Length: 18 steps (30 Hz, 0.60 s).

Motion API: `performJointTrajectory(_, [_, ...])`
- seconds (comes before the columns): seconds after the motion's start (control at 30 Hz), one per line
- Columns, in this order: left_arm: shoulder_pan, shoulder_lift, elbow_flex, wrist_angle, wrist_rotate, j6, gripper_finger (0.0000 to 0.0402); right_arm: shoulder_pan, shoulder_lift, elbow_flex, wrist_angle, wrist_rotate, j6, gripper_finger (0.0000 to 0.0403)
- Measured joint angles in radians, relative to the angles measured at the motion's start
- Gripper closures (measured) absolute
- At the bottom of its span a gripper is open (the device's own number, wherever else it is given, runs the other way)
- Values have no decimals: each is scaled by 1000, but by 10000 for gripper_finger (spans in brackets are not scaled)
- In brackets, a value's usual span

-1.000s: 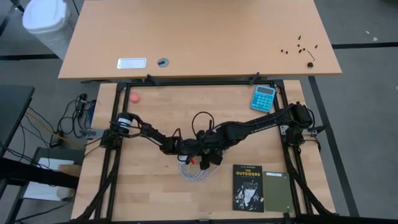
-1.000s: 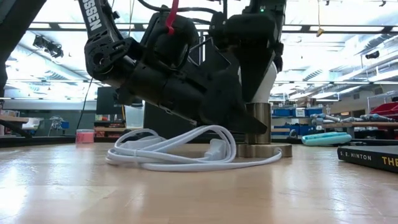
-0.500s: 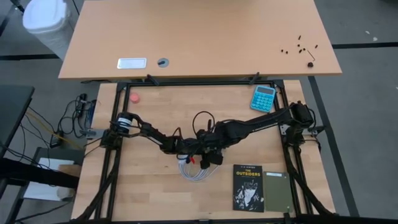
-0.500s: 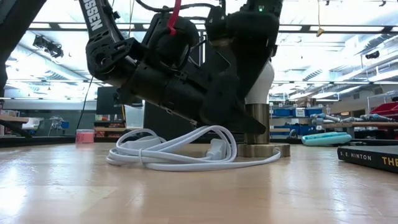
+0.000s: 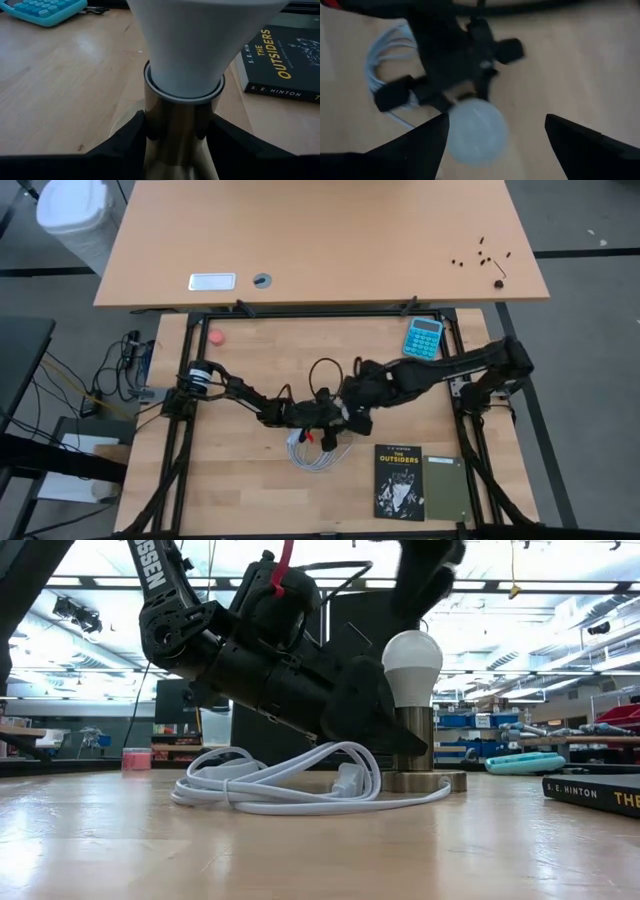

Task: Screw lightbulb
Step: Insert the white lightbulb into the silver lamp

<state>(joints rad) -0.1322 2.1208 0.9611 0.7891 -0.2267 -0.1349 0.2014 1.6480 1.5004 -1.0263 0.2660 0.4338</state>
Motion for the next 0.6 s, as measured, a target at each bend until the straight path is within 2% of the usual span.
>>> performJointTrajectory(0.13, [0, 0, 0, 0, 1, 1, 217, 50, -56, -62, -74, 122, 41, 71])
performJointTrajectory(0.23, [-1, 0, 0, -1, 3, 3, 217, 83, -112, -170, -25, 140, 54, 76])
performJointTrajectory(0.47, [0, 0, -1, 1, 61, 33, 217, 125, -250, -547, 408, 125, 72, 82])
performJointTrajectory(0.6, [-1, 0, -1, 2, 96, 55, 217, 125, -265, -672, 618, 101, 89, 83])
